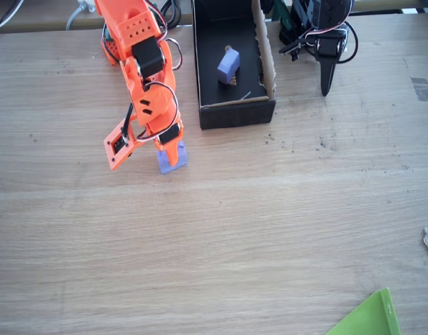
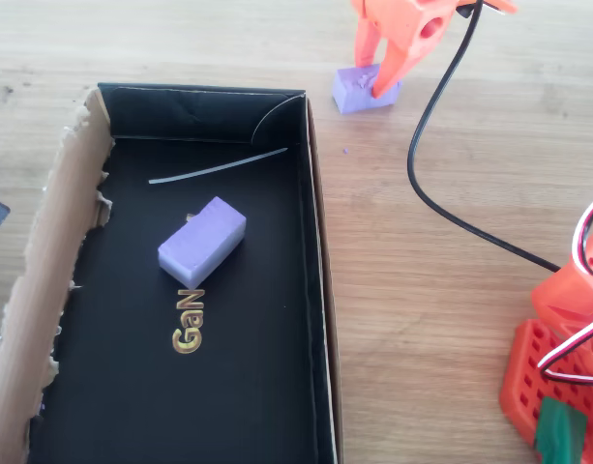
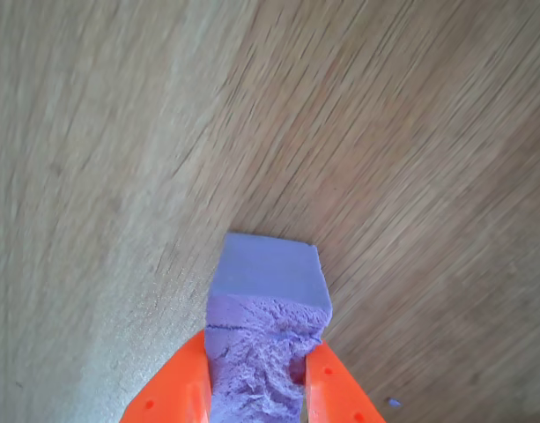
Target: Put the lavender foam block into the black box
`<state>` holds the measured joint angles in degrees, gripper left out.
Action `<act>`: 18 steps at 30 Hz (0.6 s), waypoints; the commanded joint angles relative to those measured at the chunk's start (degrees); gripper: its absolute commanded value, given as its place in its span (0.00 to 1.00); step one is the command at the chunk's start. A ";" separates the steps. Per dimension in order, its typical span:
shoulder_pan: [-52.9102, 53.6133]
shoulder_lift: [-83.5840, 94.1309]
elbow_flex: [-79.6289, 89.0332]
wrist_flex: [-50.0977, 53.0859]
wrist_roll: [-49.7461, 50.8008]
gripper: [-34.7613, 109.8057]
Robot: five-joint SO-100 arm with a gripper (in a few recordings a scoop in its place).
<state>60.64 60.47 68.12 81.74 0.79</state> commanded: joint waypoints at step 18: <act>-6.33 27.07 -0.35 21.88 2.90 0.24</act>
<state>55.46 78.05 68.47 96.50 1.49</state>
